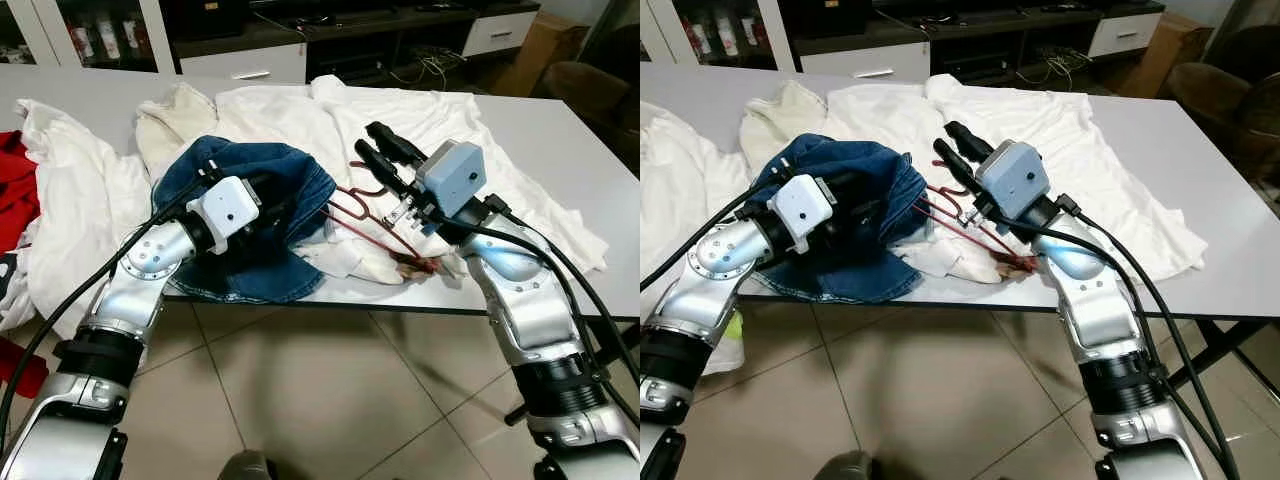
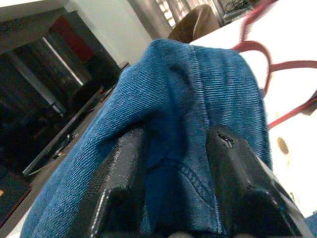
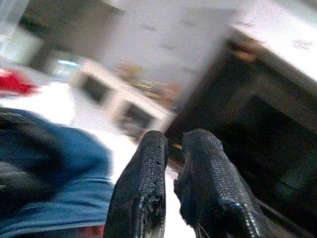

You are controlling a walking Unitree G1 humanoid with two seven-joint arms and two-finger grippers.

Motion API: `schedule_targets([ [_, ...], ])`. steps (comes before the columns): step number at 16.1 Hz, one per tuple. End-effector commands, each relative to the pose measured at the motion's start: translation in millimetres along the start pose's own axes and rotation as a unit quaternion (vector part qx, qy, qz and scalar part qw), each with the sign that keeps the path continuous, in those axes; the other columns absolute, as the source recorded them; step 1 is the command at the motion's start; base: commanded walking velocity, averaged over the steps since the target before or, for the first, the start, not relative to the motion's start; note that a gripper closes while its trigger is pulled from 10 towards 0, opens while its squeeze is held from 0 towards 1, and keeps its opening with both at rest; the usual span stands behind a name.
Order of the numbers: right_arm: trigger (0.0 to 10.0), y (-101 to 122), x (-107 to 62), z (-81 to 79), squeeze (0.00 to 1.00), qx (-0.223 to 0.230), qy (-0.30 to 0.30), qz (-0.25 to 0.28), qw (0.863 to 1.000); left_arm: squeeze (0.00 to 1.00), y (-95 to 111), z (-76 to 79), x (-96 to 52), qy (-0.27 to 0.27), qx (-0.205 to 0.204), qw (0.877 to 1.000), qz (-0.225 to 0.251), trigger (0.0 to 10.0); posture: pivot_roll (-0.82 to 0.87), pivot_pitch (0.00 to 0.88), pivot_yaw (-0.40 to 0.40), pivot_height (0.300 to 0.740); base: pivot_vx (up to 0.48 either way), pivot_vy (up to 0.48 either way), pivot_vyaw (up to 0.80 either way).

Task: Hang hanger

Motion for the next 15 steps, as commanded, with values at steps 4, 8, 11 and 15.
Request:
schedule_targets([
  [4,10.0,-27.5,-4.0,-0.2,0.0,-0.026,-0.058,-0.052,0.997,0.0,1.9,2.4,3.7,-0.005,0.004,1.0,0.004,10.0,0.15,0.0,-0.016,0.74,0.0,0.0,0.0],
  [8,10.0,-30.0,-3.8,-5.8,0.0,-0.025,-0.059,-0.042,0.997,0.0,1.6,1.6,3.1,-0.005,0.005,1.0,0.003,10.0,0.15,0.0,-0.012,0.74,0.0,0.0,0.0],
  [11,10.0,-32.0,-6.0,-2.4,0.0,-0.029,-0.068,-0.043,0.996,0.0,1.4,1.1,2.5,-0.005,0.006,1.0,0.001,10.0,0.16,0.0,-0.011,0.74,0.0,0.0,0.0],
  [15,10.0,-36.7,-13.3,-9.8,0.62,-0.011,-0.053,-0.043,0.998,0.0,1.7,-0.3,2.1,-0.003,0.007,1.0,0.001,10.0,0.16,0.0,-0.013,0.74,0.0,0.0,0.0],
])
Point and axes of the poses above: a point about 5 cm out from each wrist's last joint towards the gripper, its own x axis pointing out of the wrist towards the gripper, its own y axis along the axis of the wrist's last joint, z = x × y, the point moved 3 cm from there along x, pointing out of the wrist towards the gripper, and after that the axes turned 6 degrees about -x, right-handed, at the moved point
